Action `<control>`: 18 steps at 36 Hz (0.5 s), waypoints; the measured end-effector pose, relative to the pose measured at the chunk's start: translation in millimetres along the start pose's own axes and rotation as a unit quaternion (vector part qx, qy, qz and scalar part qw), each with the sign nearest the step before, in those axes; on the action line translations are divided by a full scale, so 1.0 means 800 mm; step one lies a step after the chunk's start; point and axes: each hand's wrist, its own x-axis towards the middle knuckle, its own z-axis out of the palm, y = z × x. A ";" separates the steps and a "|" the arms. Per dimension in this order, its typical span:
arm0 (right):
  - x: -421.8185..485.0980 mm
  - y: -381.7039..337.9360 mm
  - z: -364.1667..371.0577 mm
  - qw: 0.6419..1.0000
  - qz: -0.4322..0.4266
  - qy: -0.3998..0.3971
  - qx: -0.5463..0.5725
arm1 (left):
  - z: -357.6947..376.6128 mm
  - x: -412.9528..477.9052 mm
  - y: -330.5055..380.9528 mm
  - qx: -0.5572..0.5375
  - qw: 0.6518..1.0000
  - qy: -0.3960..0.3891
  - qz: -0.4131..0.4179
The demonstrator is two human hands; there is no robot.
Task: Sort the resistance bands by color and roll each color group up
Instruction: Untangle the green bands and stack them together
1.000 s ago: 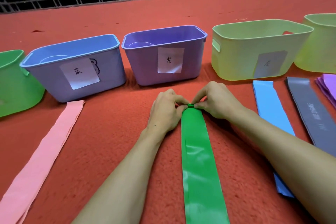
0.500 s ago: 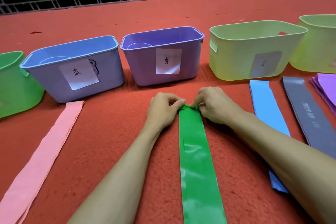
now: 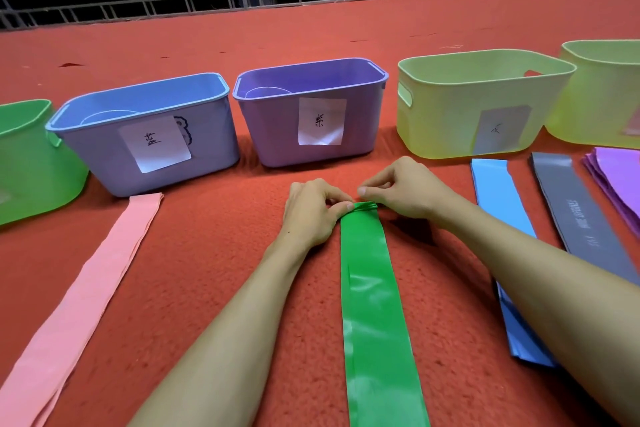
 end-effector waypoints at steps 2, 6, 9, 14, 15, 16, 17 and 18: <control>0.006 0.000 0.001 1.000 -0.001 -0.005 -0.004 | -0.002 0.000 0.001 -0.004 1.000 0.000 0.007; 0.012 0.005 0.005 0.999 0.013 -0.042 -0.005 | -0.005 -0.003 0.005 -0.019 1.000 -0.001 0.024; 0.014 0.008 0.007 0.998 0.017 -0.058 0.015 | -0.006 -0.003 0.005 -0.029 0.999 -0.001 0.025; 0.011 0.006 0.013 0.999 0.016 -0.035 0.026 | -0.005 -0.002 0.003 -0.045 0.999 0.001 0.012; 0.010 0.006 0.014 0.999 0.013 -0.027 0.026 | -0.005 -0.002 0.003 -0.051 0.999 0.001 0.010; 0.008 0.007 0.015 0.999 0.009 -0.019 0.026 | -0.005 -0.002 0.002 -0.055 0.998 0.002 0.010; 0.007 0.007 0.016 1.000 0.006 -0.012 0.025 | -0.005 -0.002 0.002 -0.058 0.998 0.002 0.009; 0.005 0.008 0.016 1.000 0.002 -0.006 0.025 | -0.005 -0.002 0.003 -0.061 0.998 0.002 0.008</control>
